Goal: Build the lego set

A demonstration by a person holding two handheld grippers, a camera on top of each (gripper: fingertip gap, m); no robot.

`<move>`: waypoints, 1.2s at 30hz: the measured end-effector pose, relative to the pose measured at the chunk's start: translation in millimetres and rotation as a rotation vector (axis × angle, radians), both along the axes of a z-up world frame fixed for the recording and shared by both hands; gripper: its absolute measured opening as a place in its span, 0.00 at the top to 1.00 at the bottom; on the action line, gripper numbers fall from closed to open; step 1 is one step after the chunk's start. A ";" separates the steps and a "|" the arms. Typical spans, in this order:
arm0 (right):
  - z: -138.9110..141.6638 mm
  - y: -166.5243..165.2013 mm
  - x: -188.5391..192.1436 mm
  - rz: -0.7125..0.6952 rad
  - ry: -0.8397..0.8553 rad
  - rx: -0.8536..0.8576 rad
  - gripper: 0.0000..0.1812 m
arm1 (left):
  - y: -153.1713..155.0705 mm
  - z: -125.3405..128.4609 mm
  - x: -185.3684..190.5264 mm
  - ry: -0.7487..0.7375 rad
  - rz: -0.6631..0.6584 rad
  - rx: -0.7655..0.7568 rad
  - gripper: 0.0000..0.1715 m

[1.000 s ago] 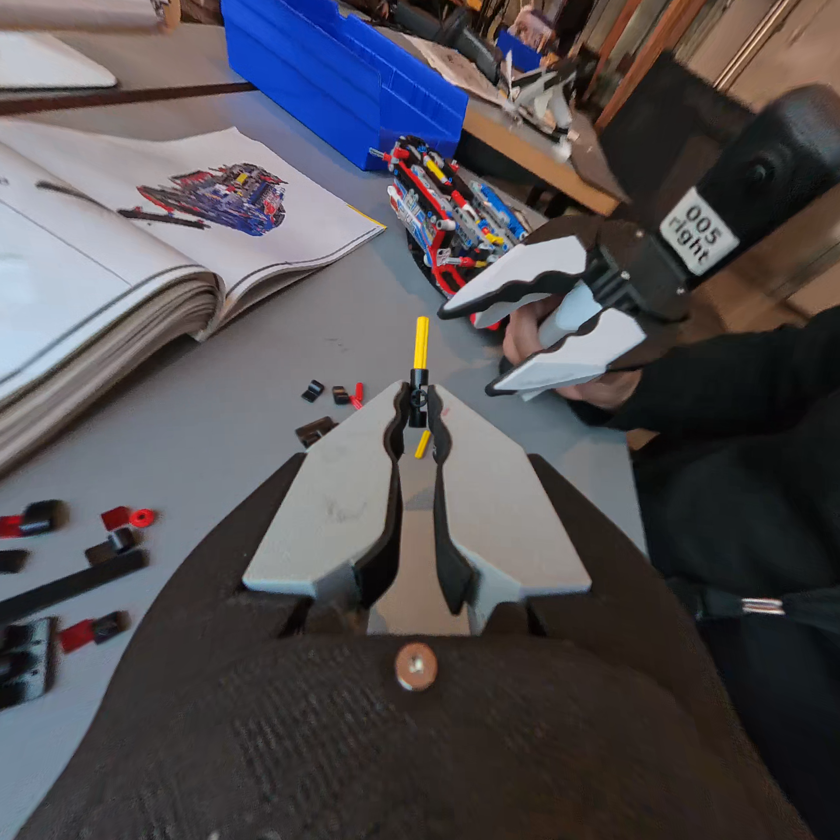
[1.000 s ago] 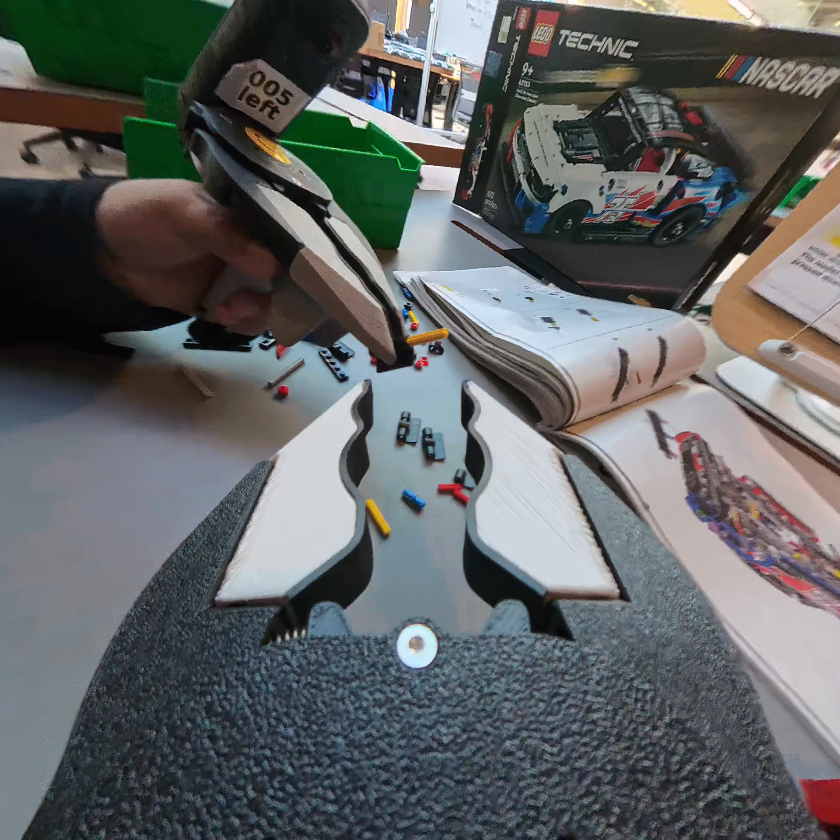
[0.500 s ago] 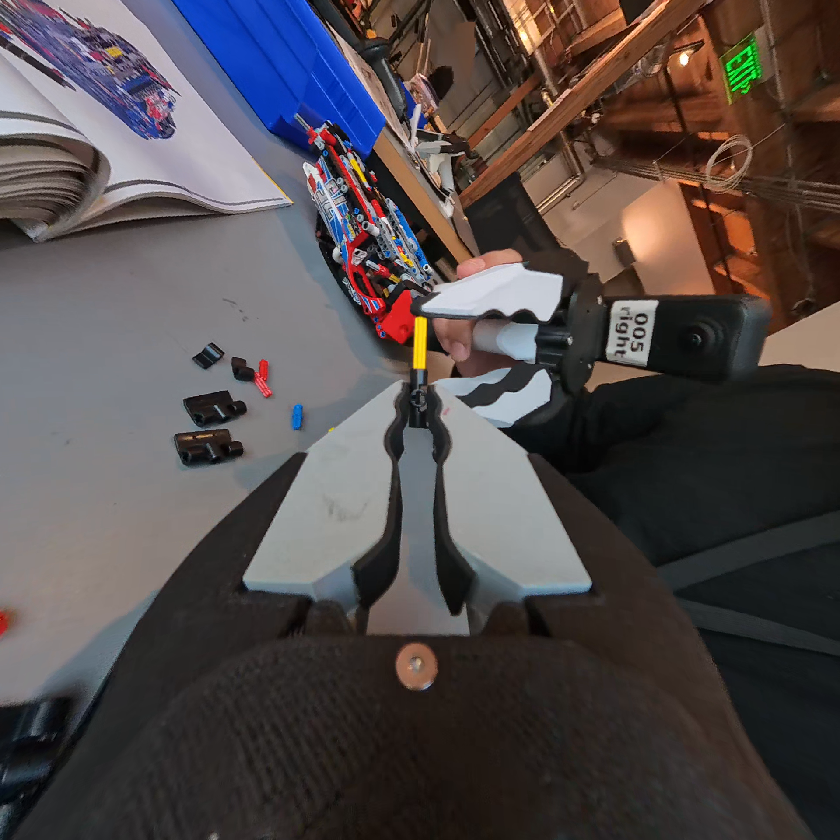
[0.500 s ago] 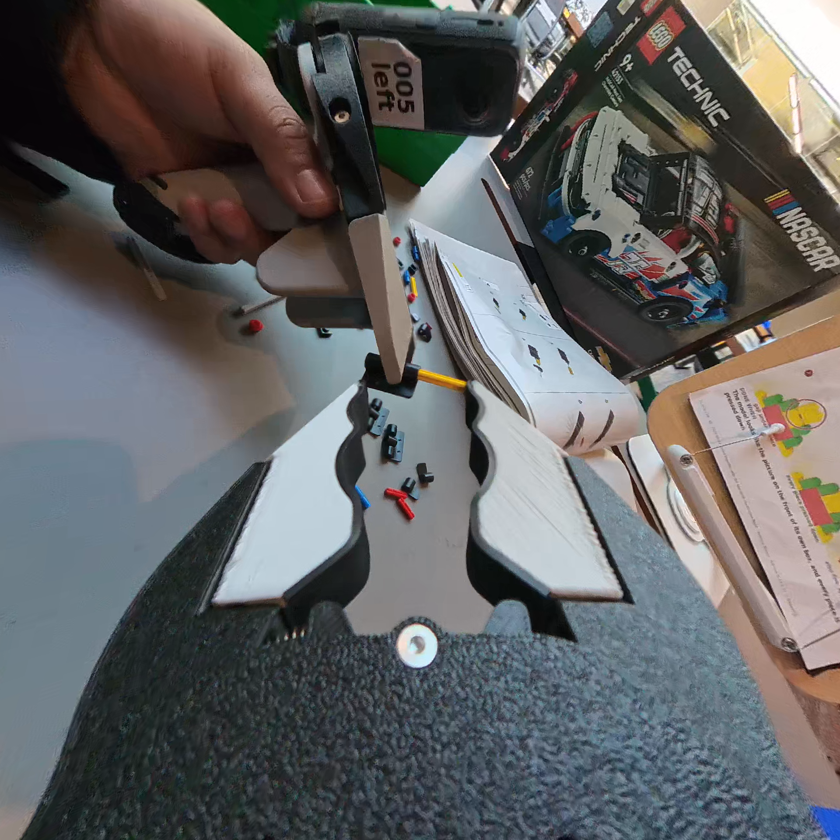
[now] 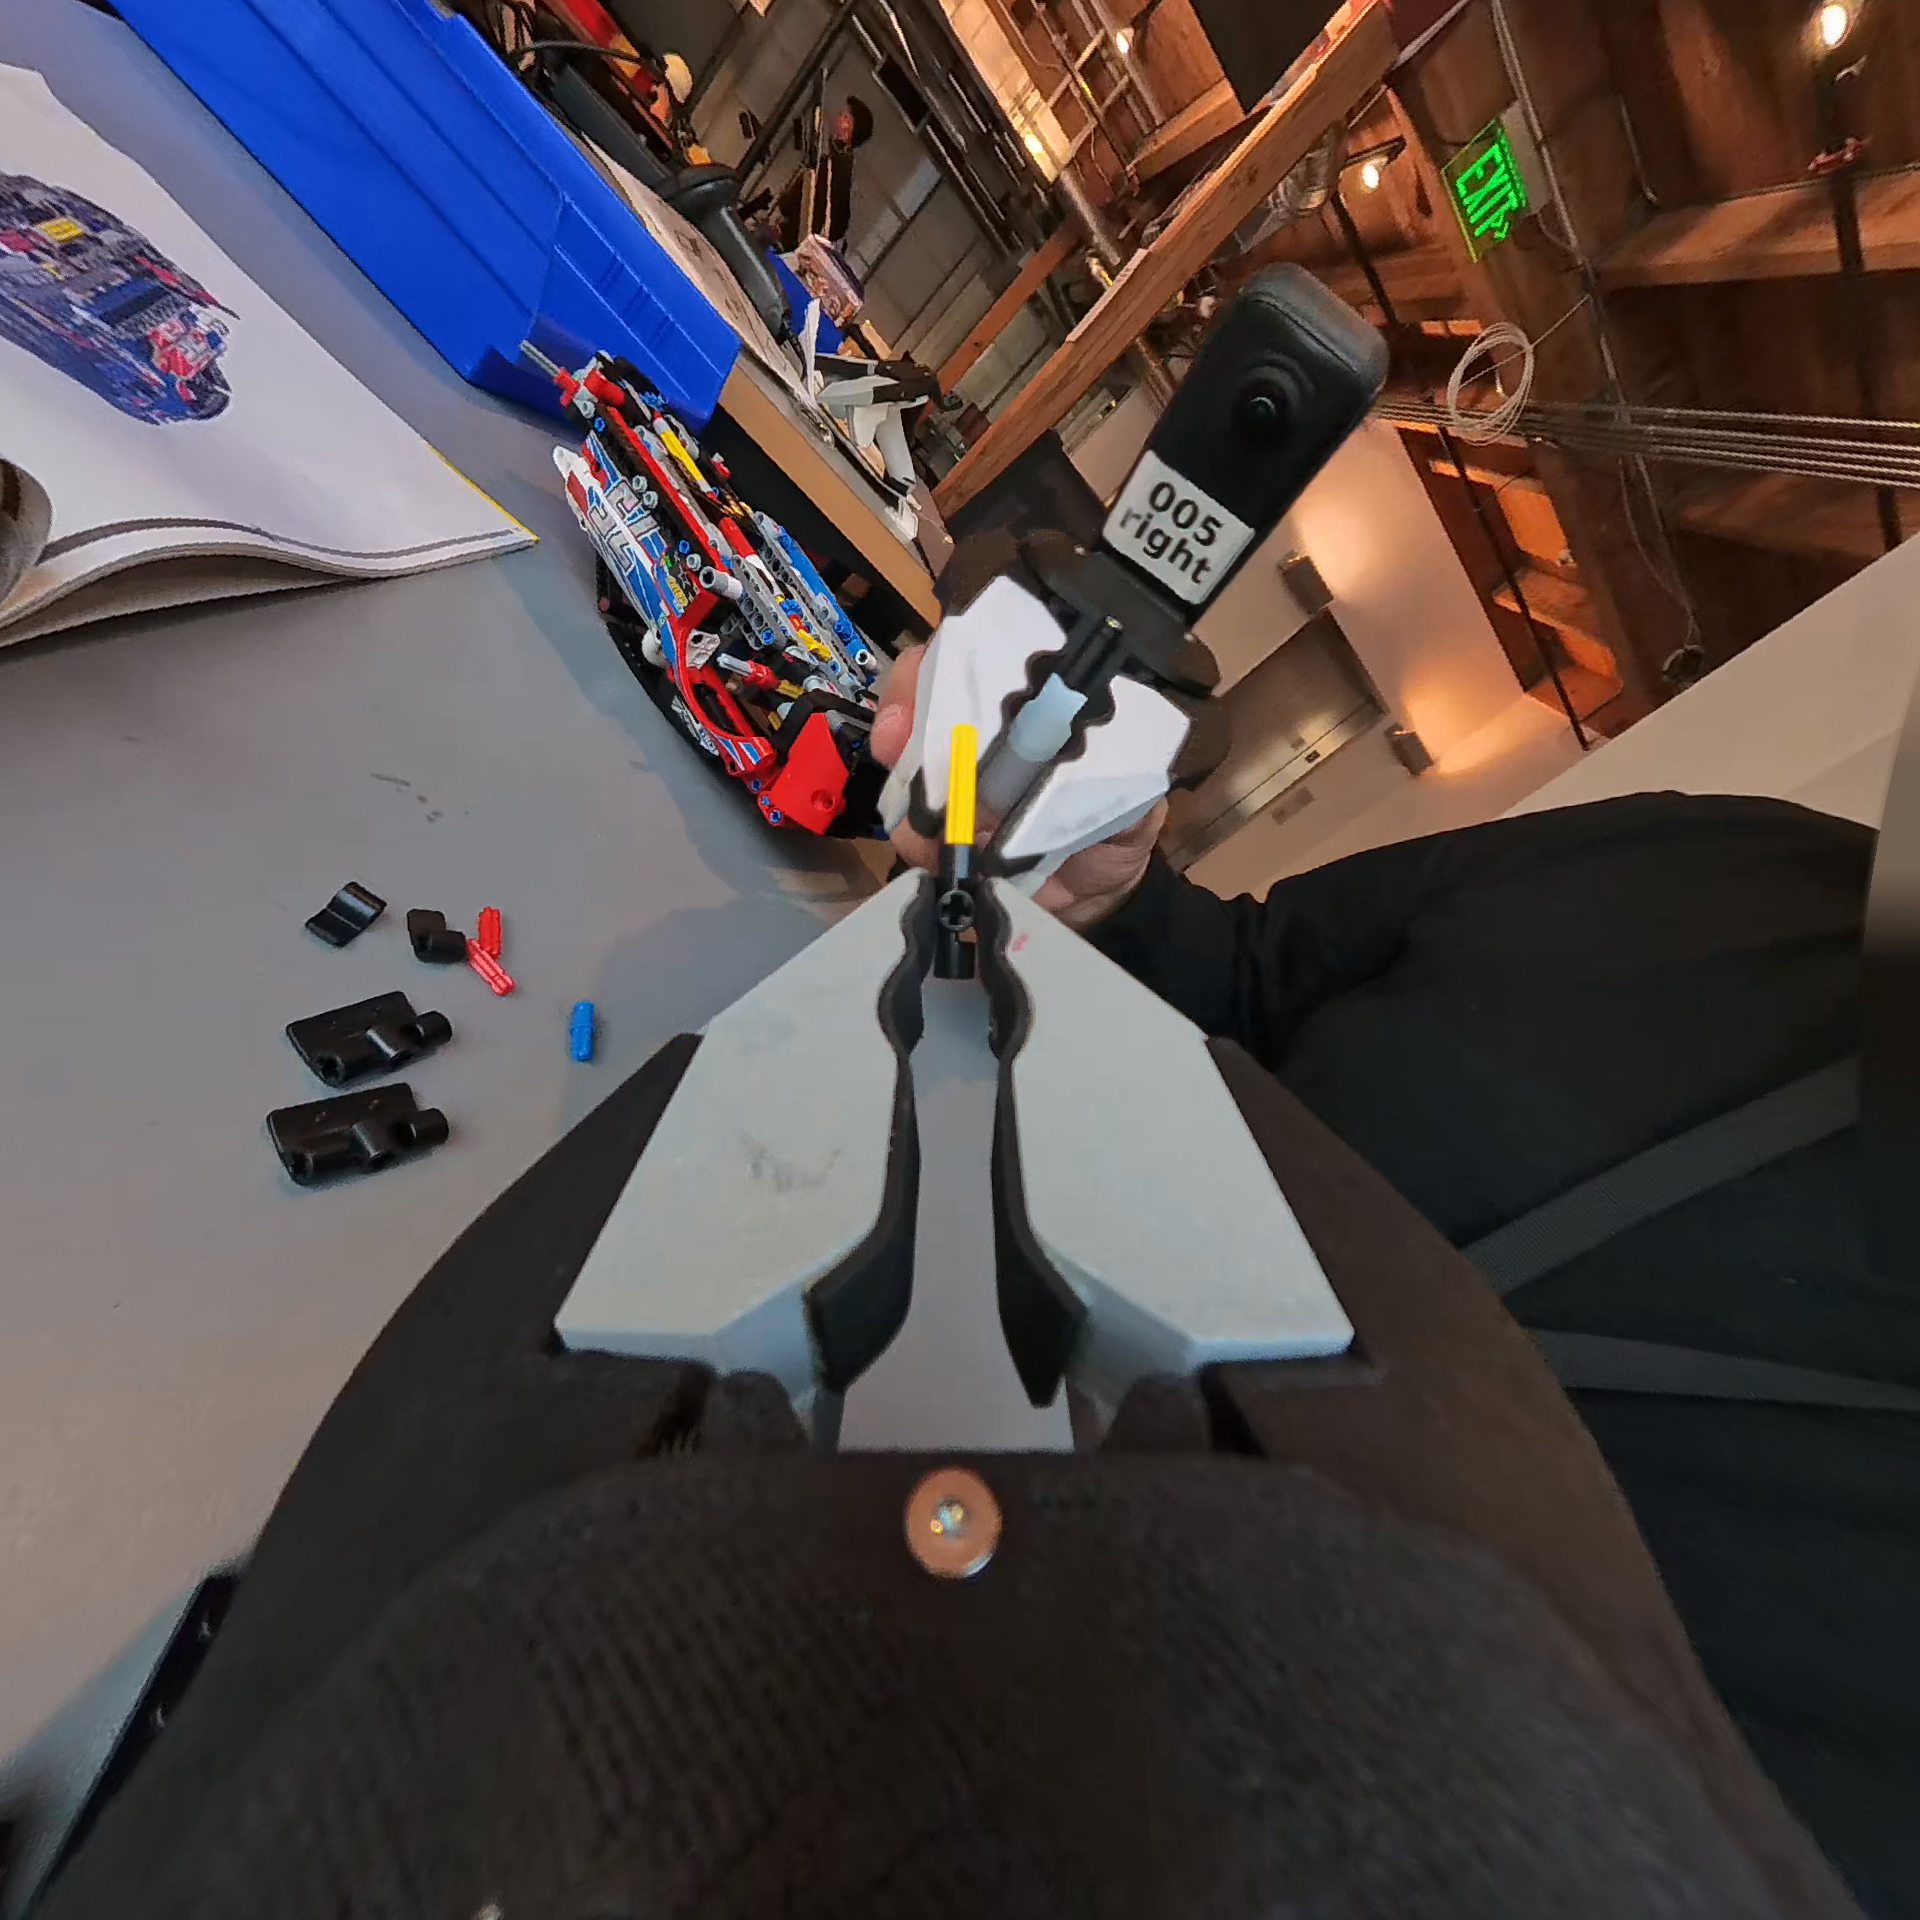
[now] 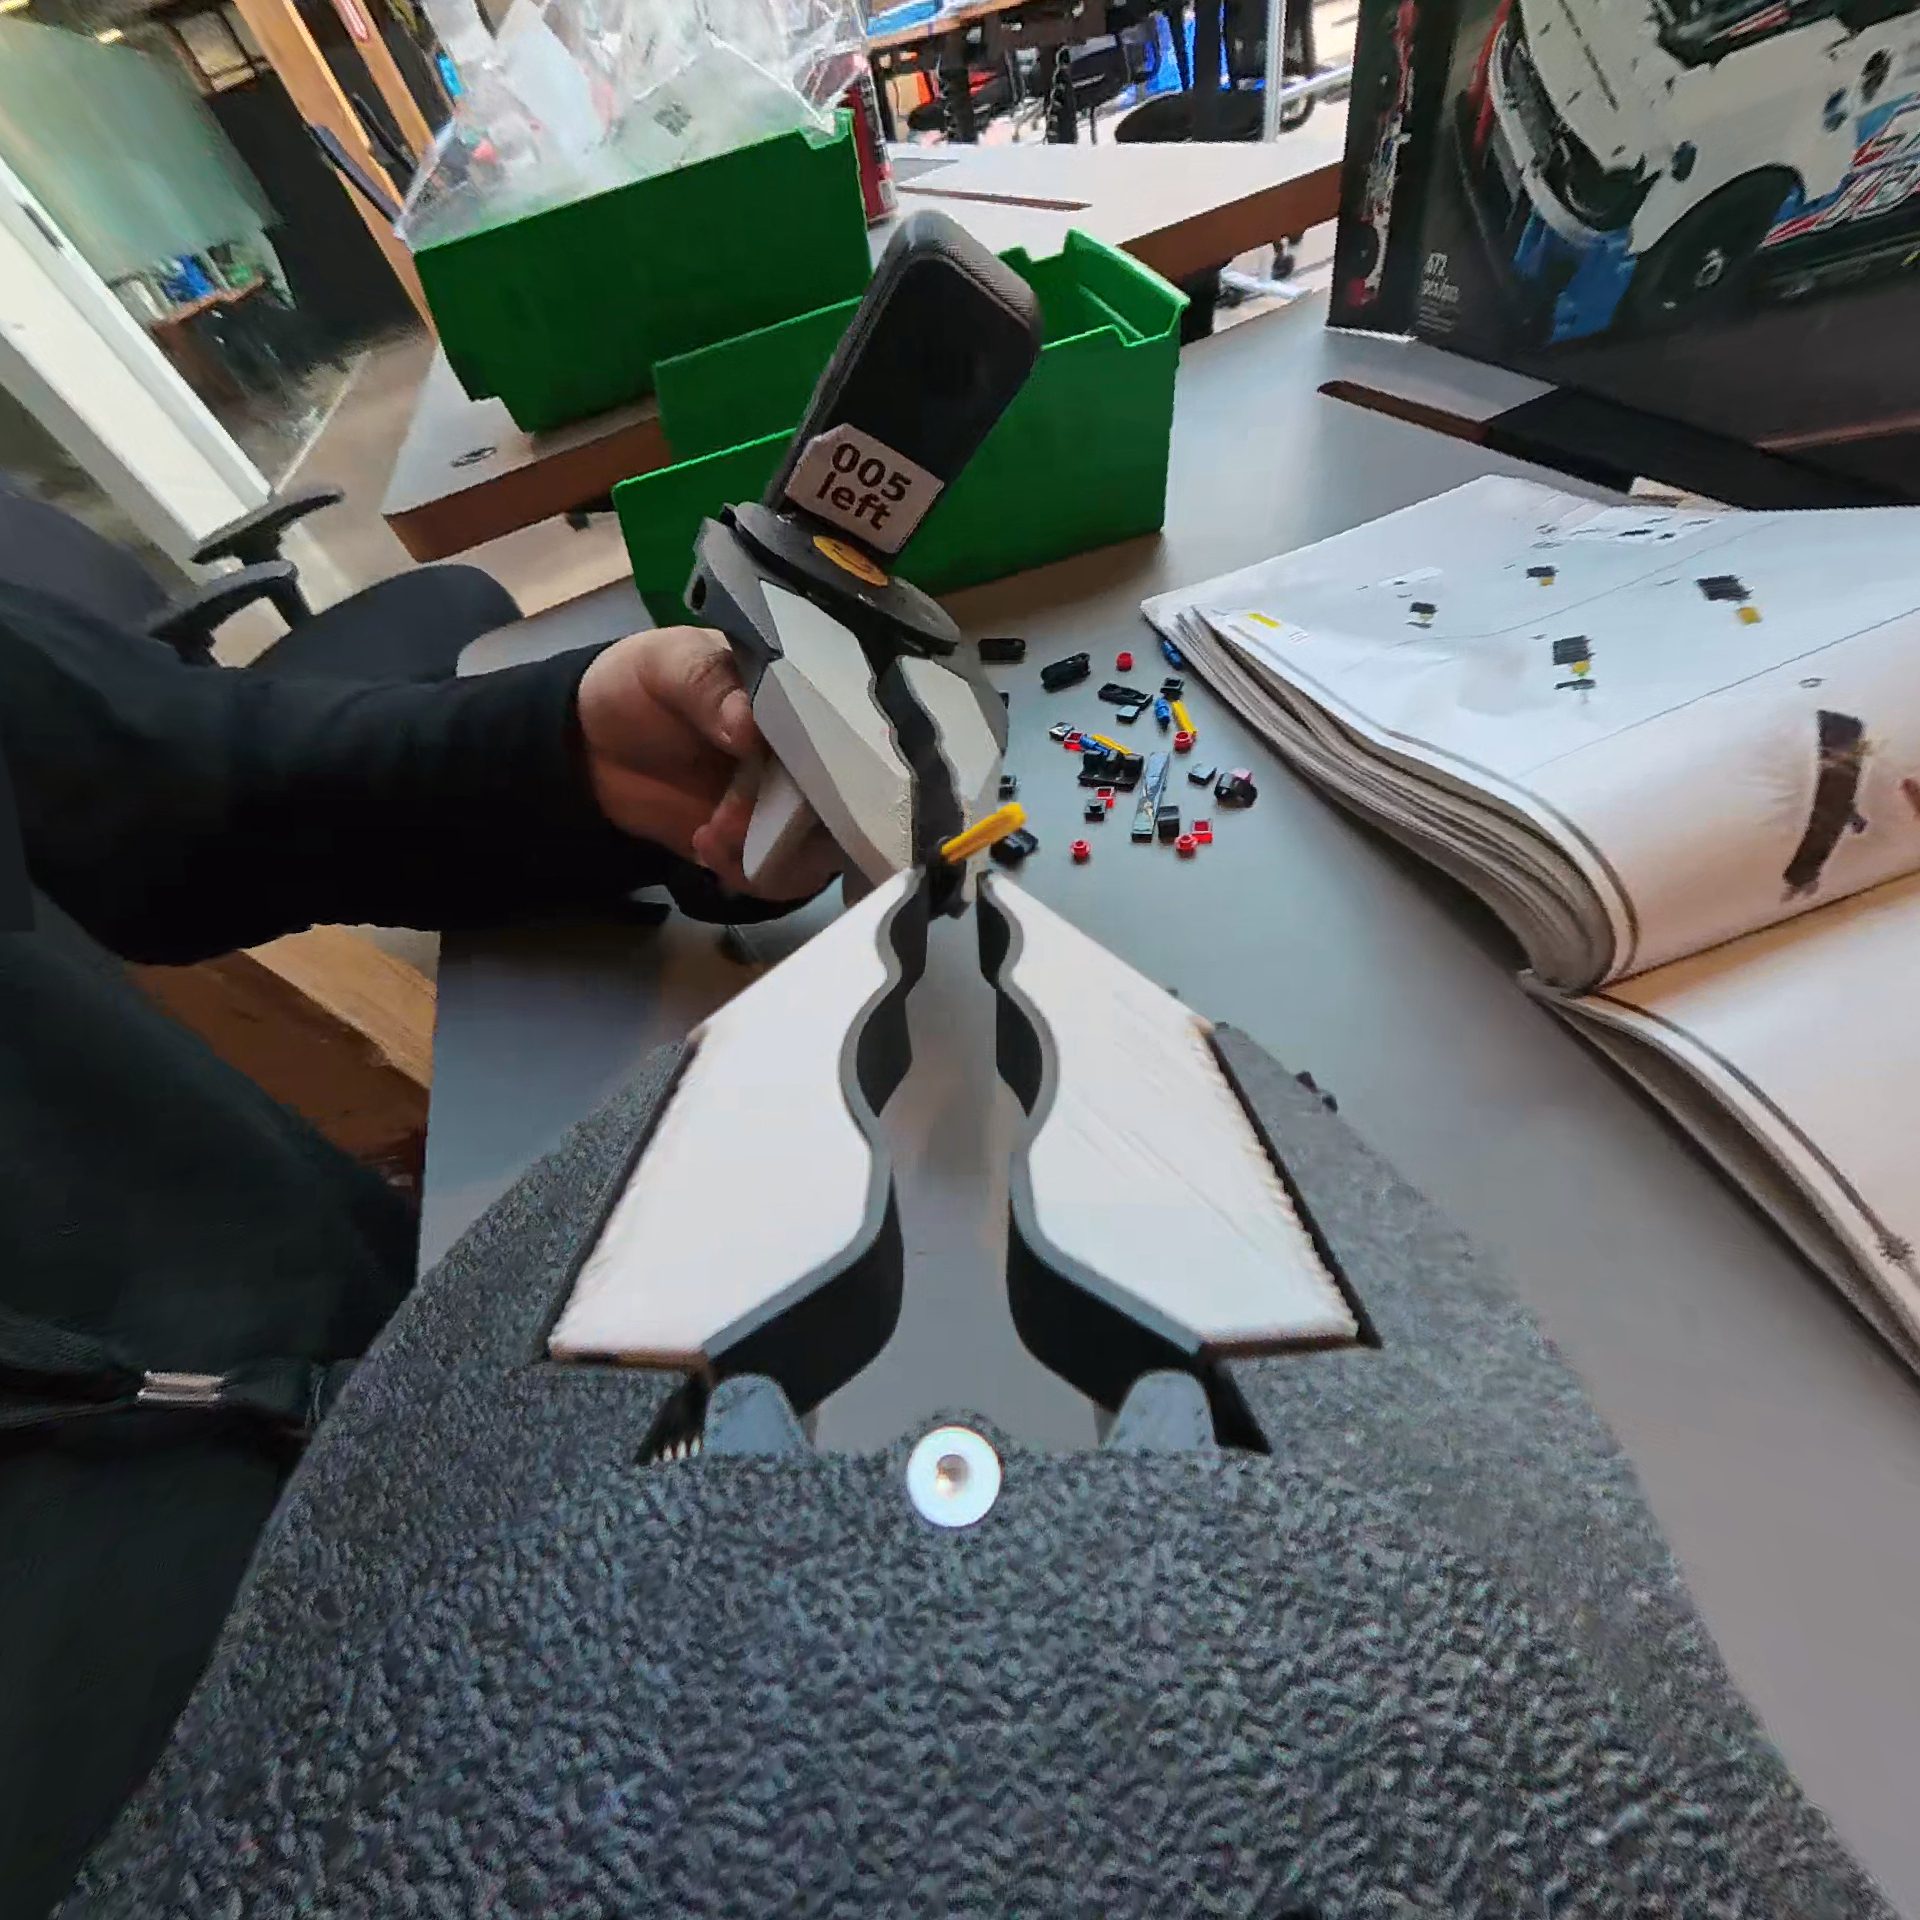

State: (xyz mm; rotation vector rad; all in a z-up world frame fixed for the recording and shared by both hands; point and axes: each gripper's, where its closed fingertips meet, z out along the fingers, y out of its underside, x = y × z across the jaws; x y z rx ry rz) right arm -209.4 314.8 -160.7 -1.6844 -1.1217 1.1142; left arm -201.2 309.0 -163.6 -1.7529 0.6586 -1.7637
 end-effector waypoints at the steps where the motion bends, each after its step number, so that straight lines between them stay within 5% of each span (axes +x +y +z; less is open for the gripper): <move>1: -0.7 -0.1 -0.2 0.000 0.004 -0.012 0.95 | 0.6 -0.8 -0.6 0.006 0.002 0.002 0.97; 28: -2.3 12.6 0.0 -0.036 0.265 -0.363 1.00 | 7.8 -5.6 -4.7 0.077 0.049 0.034 0.96; 36: -5.8 12.8 0.4 -0.061 0.289 -0.354 1.00 | 10.0 -7.4 -6.1 0.117 0.078 0.104 0.97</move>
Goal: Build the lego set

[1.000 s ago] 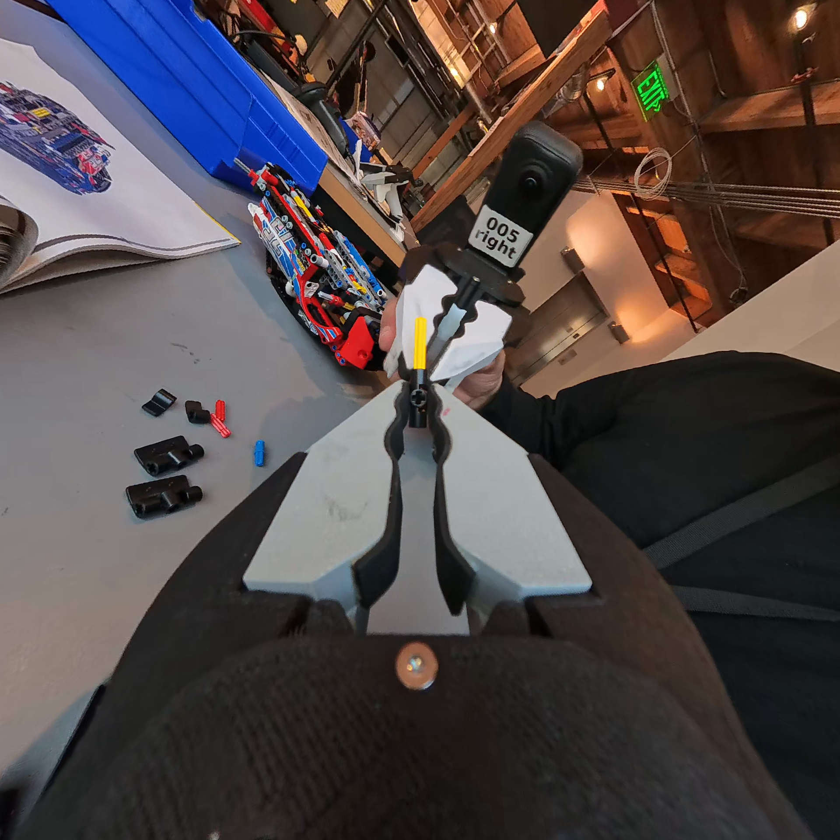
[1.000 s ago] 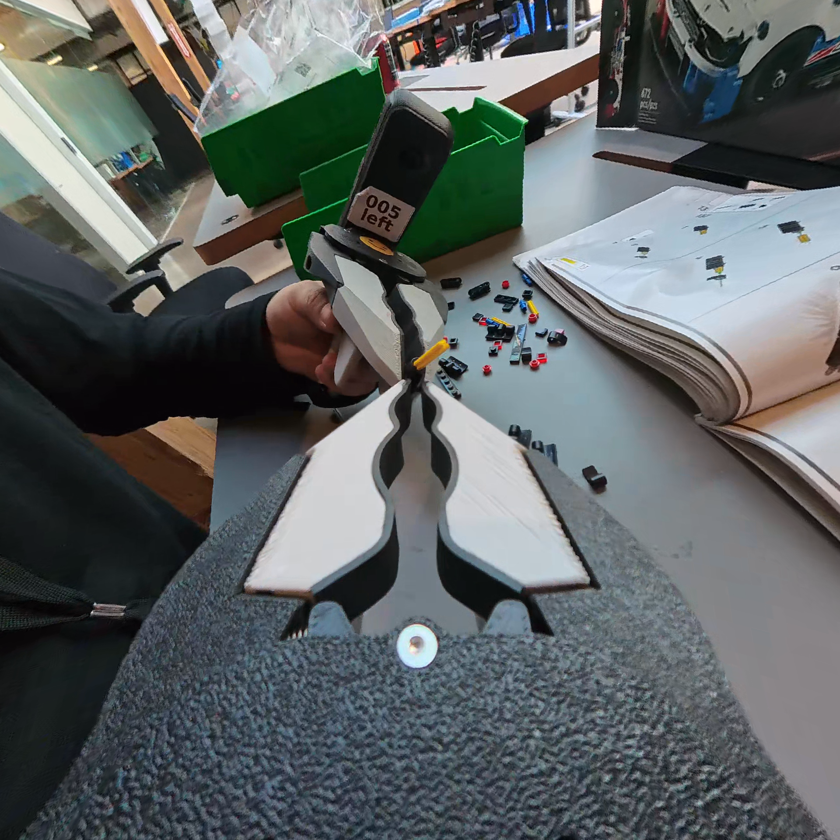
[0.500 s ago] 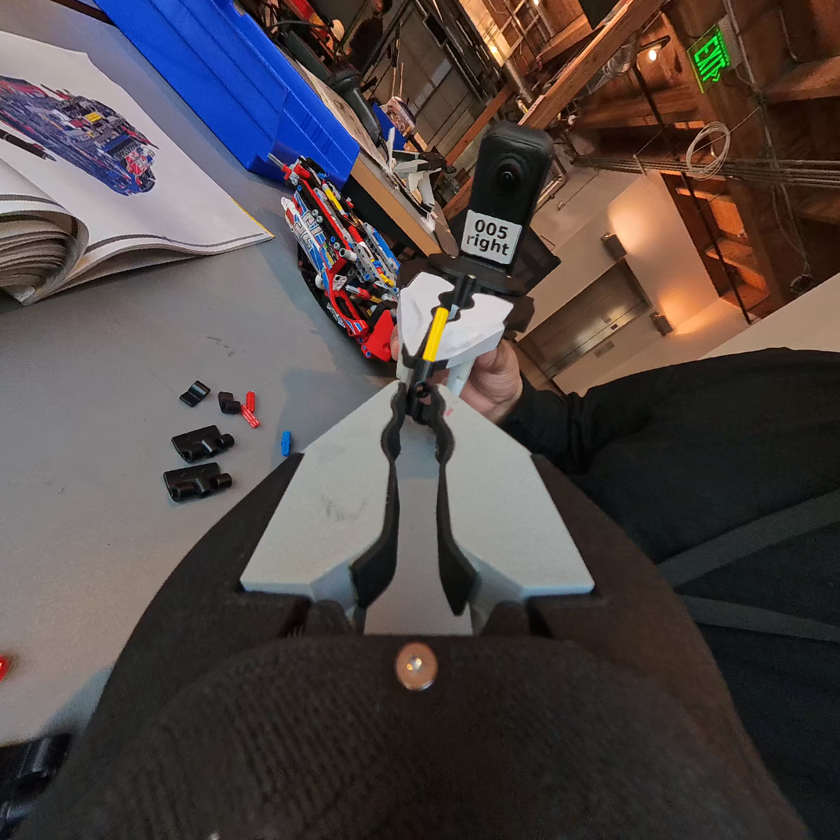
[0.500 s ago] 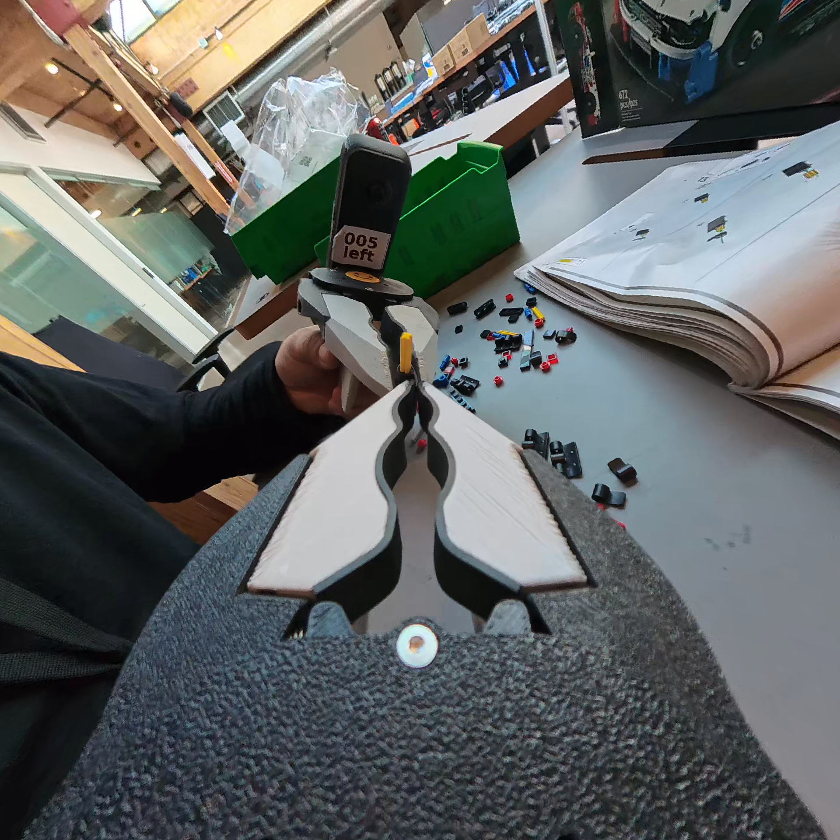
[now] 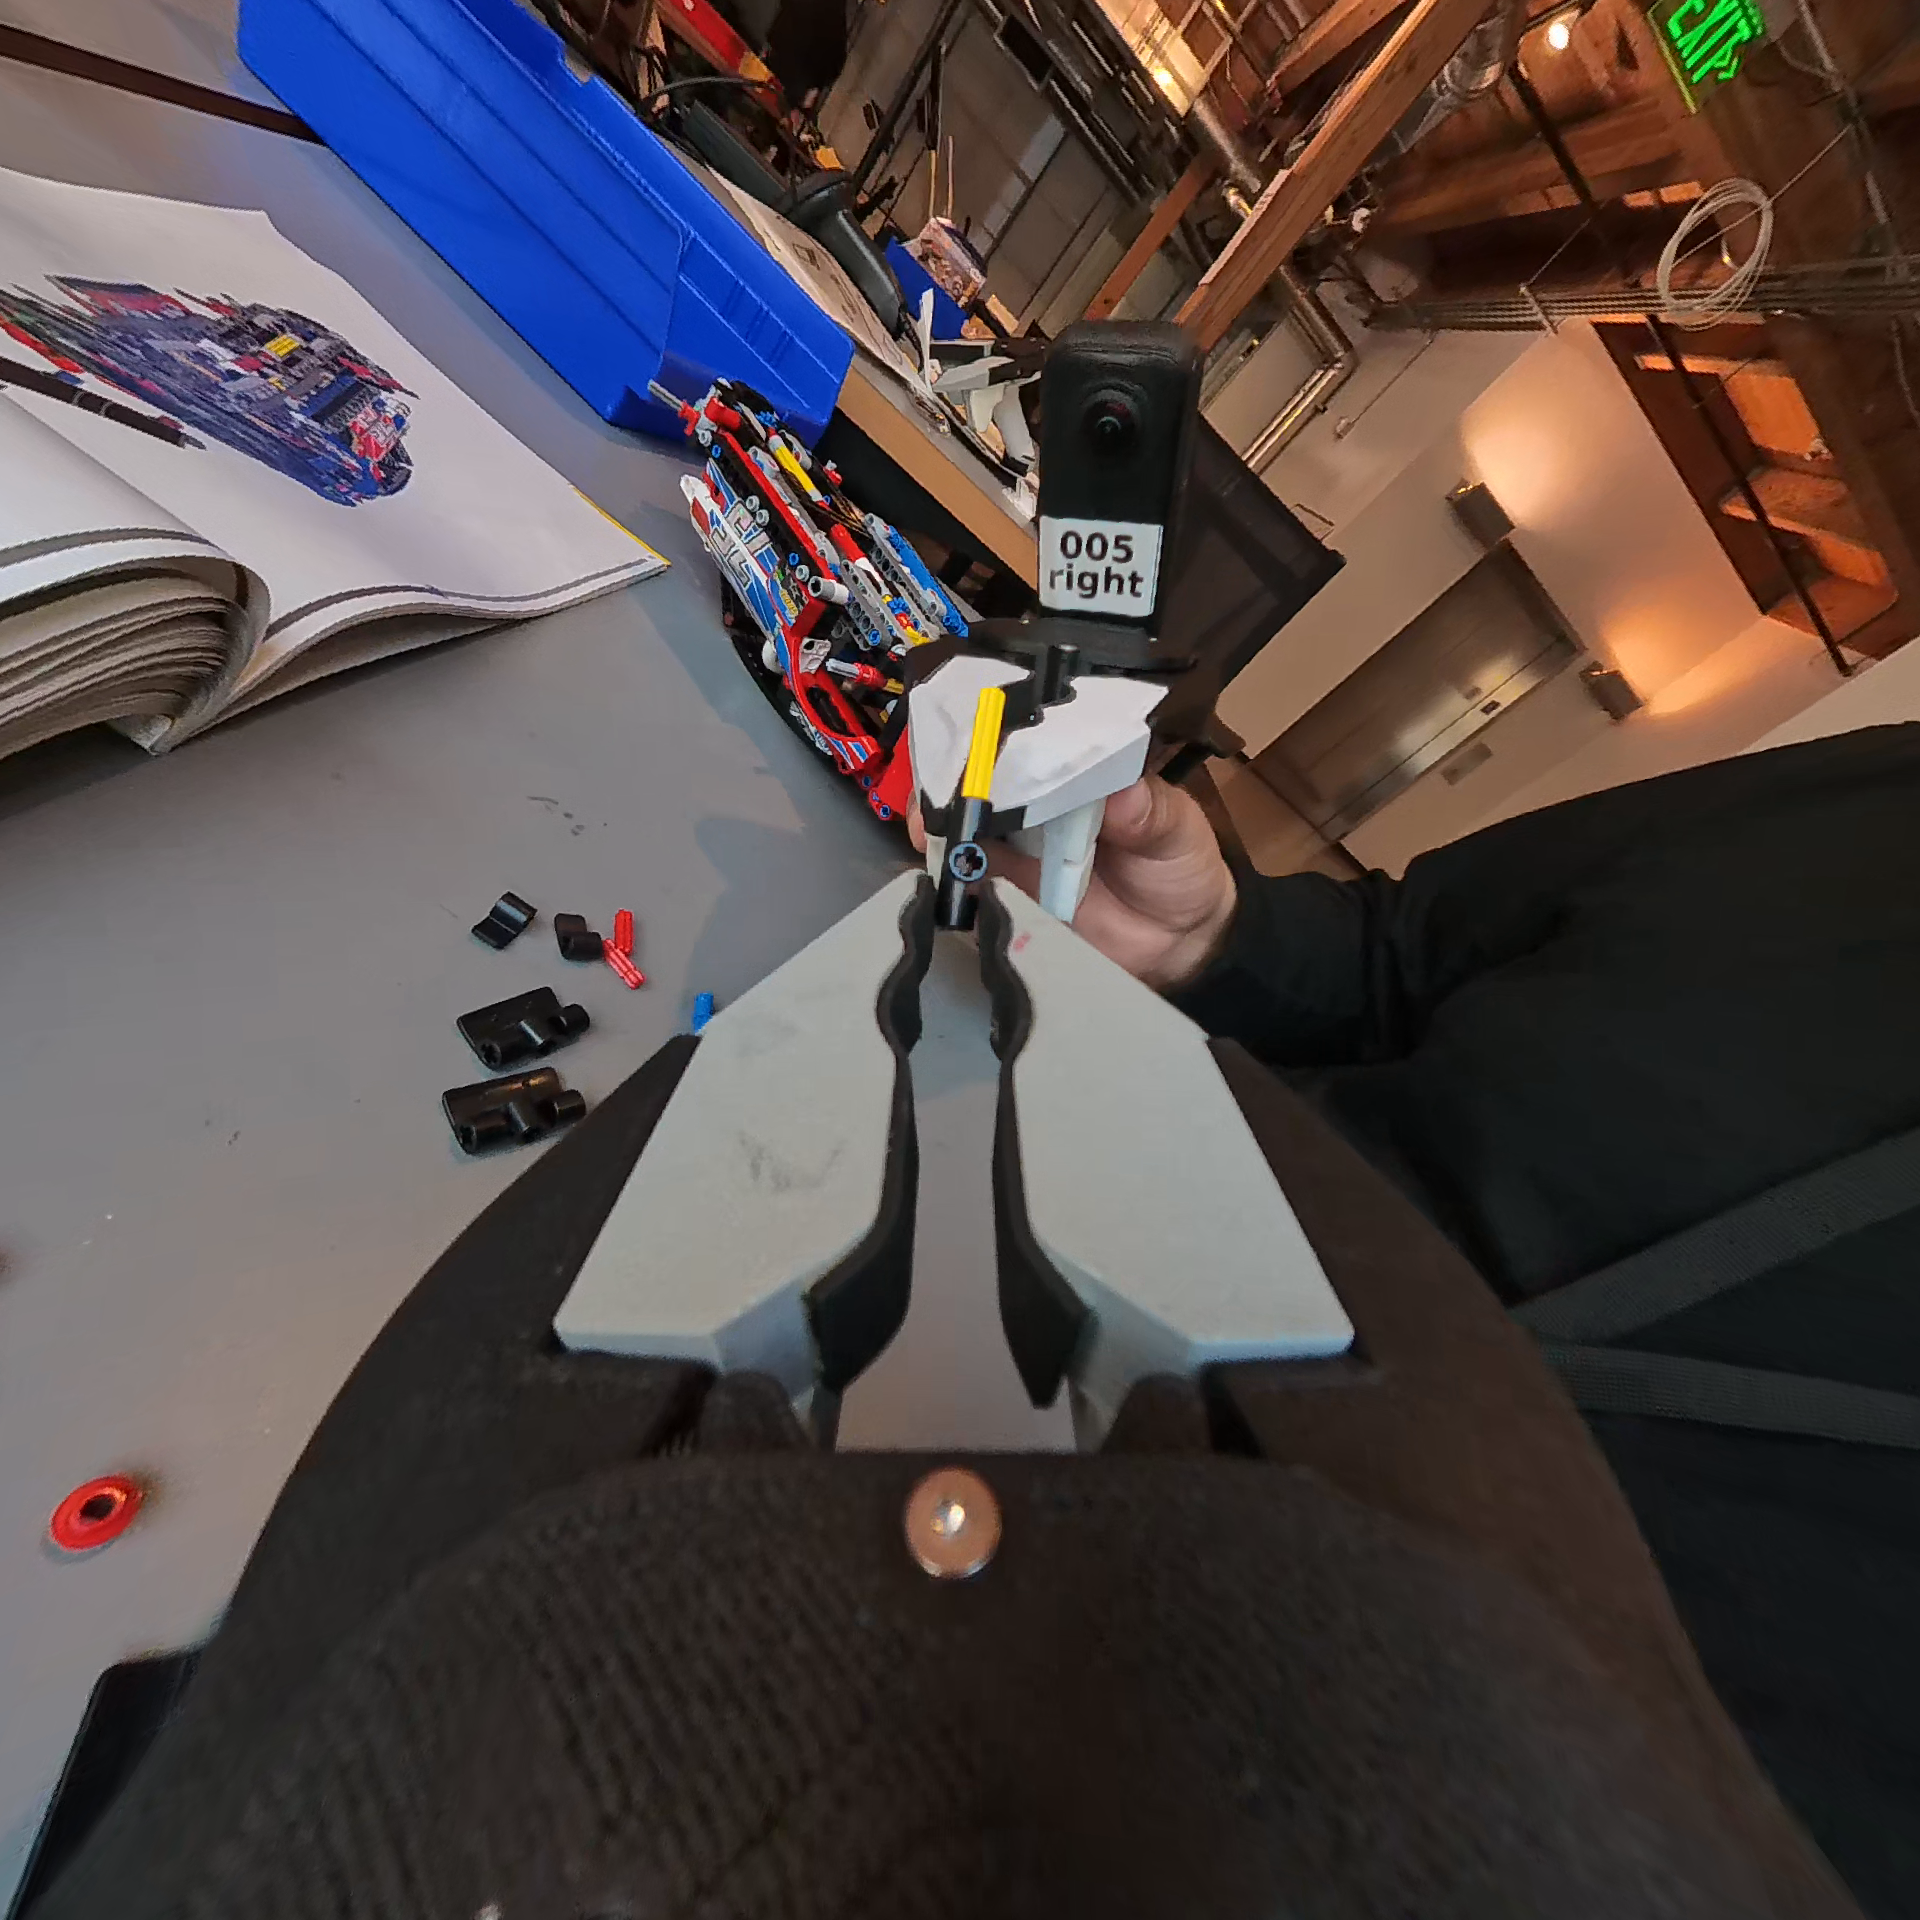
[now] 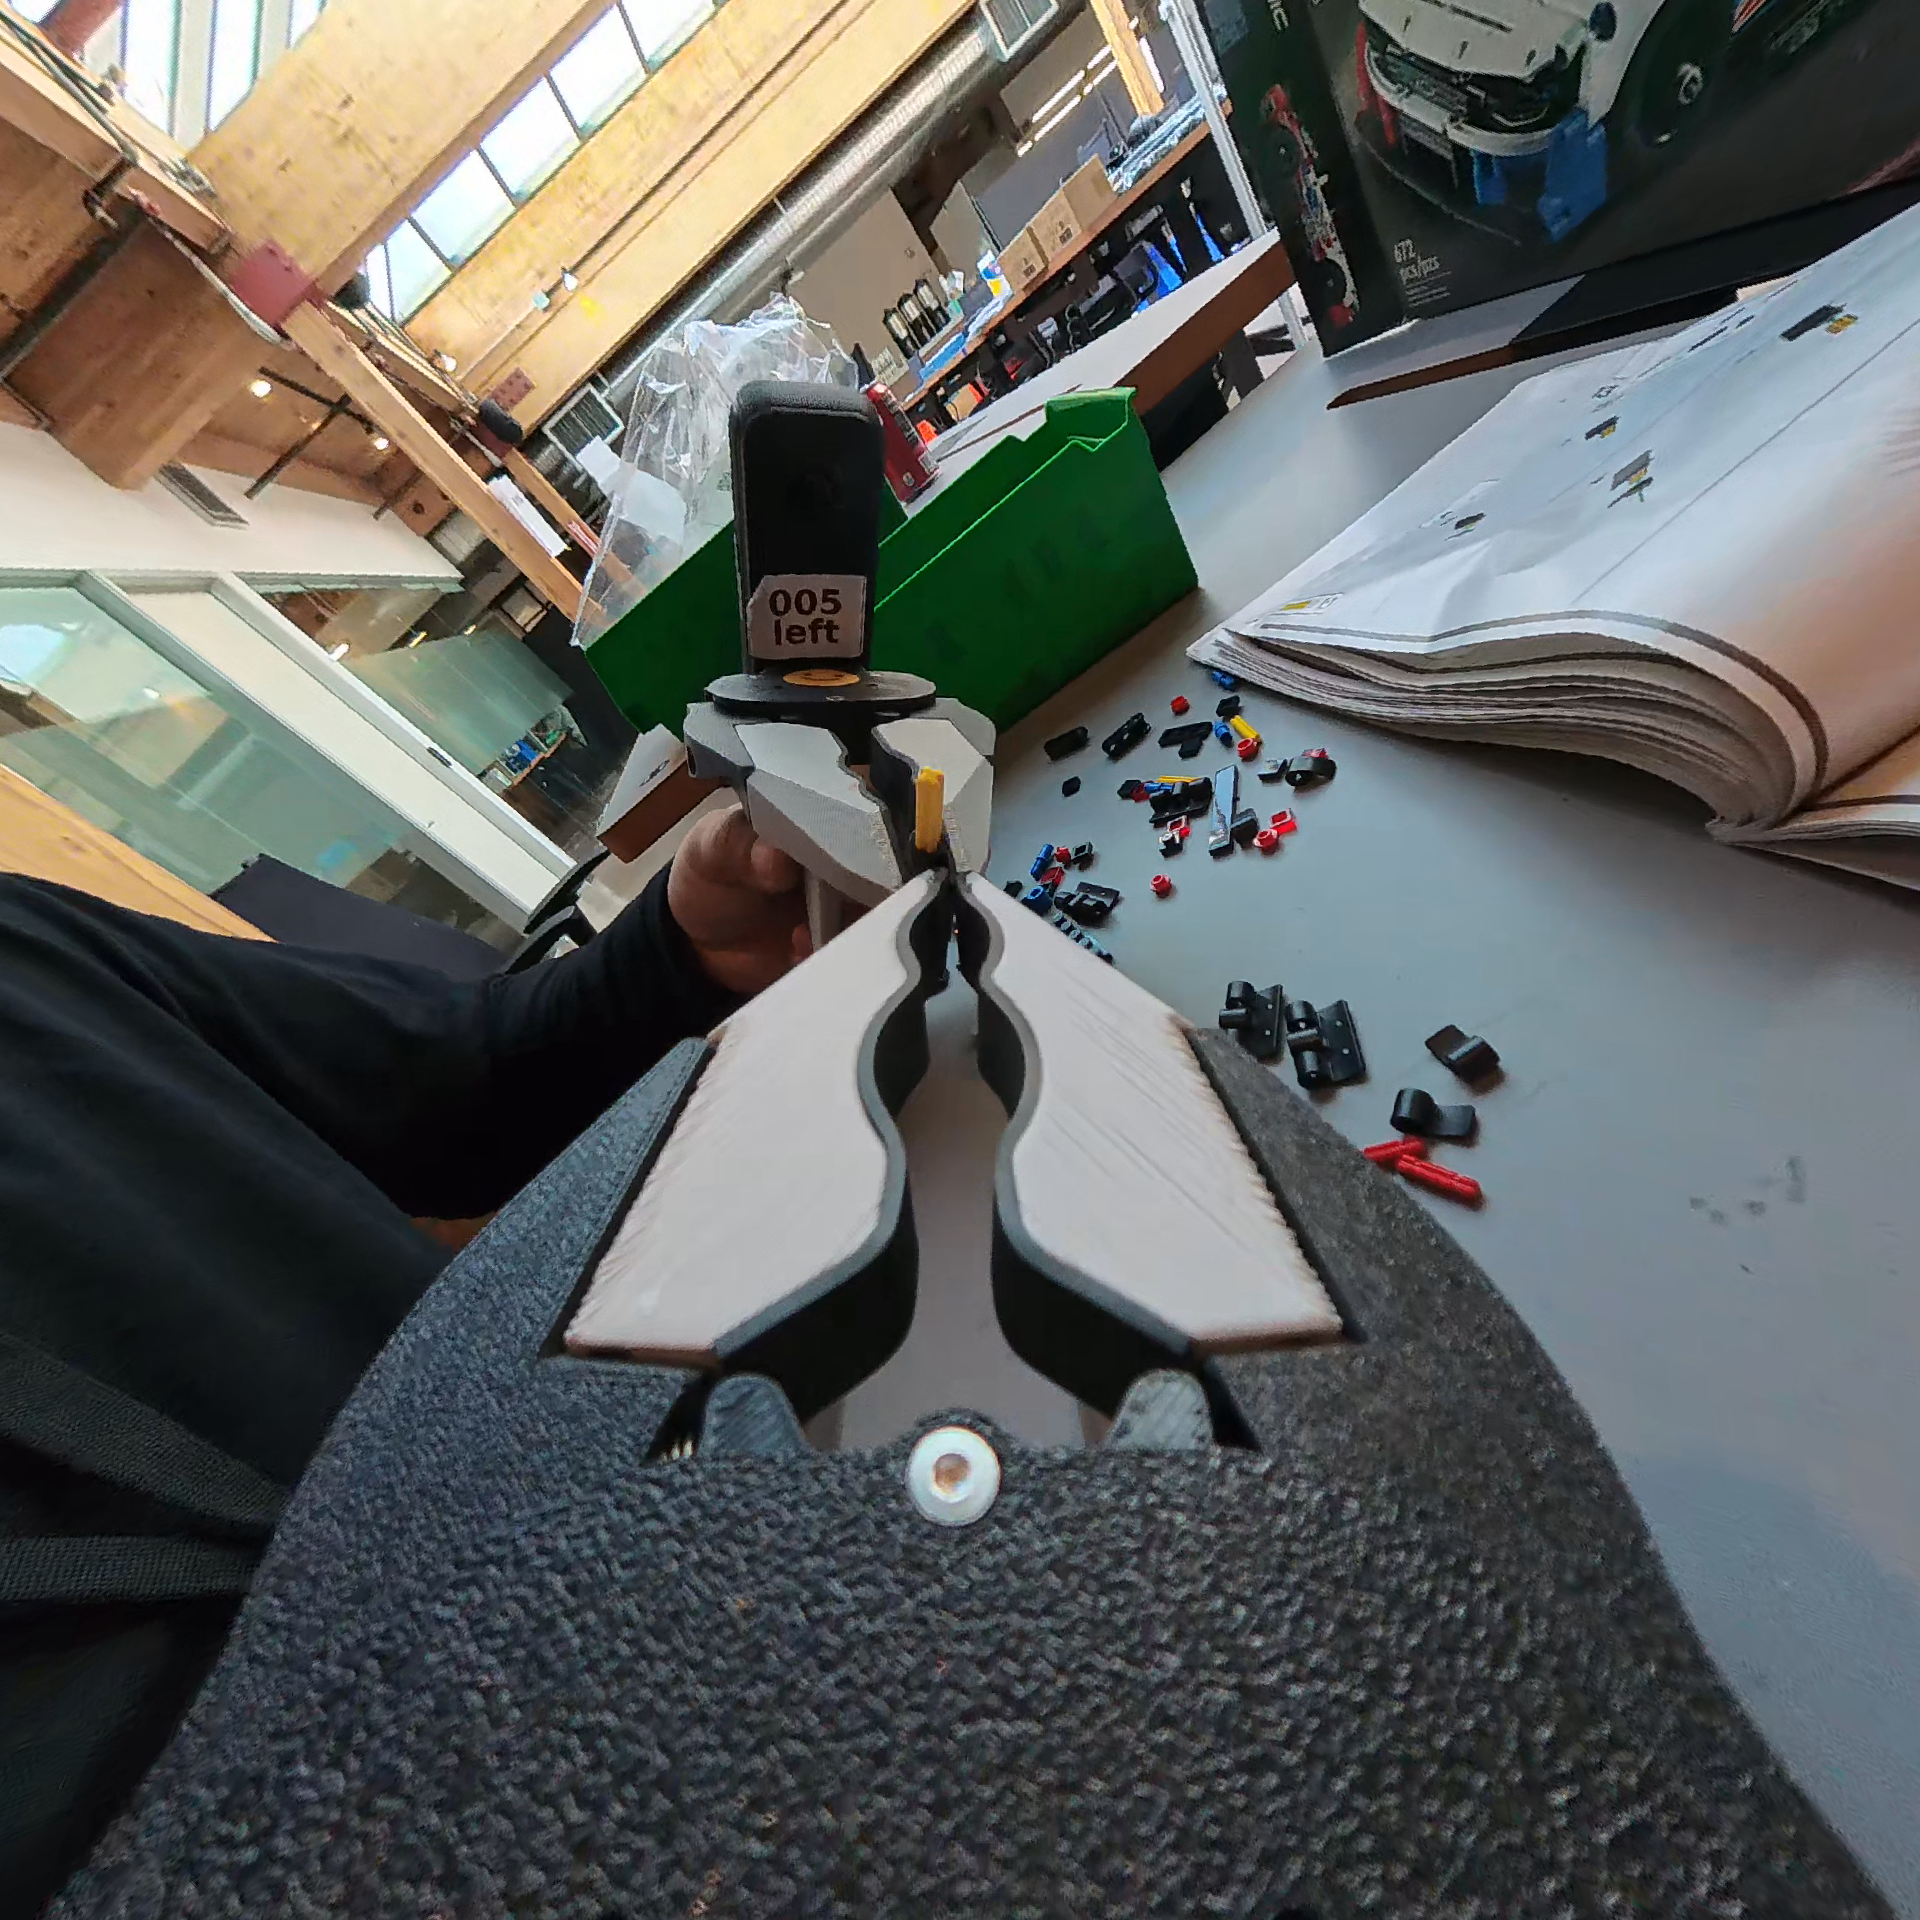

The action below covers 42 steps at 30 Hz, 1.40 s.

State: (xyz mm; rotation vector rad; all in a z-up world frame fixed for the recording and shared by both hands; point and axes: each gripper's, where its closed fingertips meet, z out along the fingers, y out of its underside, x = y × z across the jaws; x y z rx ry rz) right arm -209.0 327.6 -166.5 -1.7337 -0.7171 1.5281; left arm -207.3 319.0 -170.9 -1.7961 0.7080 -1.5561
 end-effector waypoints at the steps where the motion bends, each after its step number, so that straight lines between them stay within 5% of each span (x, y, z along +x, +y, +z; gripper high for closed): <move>1: 0.9 0.4 -0.3 -0.006 0.010 0.004 1.00 | 0.5 0.7 -0.2 -0.004 0.003 0.000 0.97; 11: 1.0 8.3 -11.7 -0.018 0.060 0.005 1.00 | 9.0 3.7 -11.9 0.036 0.055 0.090 0.97; 16: -4.2 16.1 -11.6 -0.058 -0.020 0.086 0.99 | 17.2 -7.2 -18.8 0.211 0.112 0.224 0.97; 21: -3.7 14.4 -2.5 -0.052 -0.186 0.262 0.94 | 19.6 -23.5 -25.4 0.516 0.116 0.539 0.97; 24: -6.9 2.3 -0.3 -0.017 -0.373 0.355 0.87 | 10.7 -30.1 -26.2 0.621 0.042 0.682 0.97; 29: -35.0 -20.7 9.2 0.093 -0.720 0.660 0.91 | -12.2 -34.8 -24.4 0.695 -0.097 0.876 0.97; 42: -93.8 -71.4 28.5 0.313 -0.839 0.732 1.00 | -63.3 -89.7 1.5 0.775 -0.434 0.882 0.97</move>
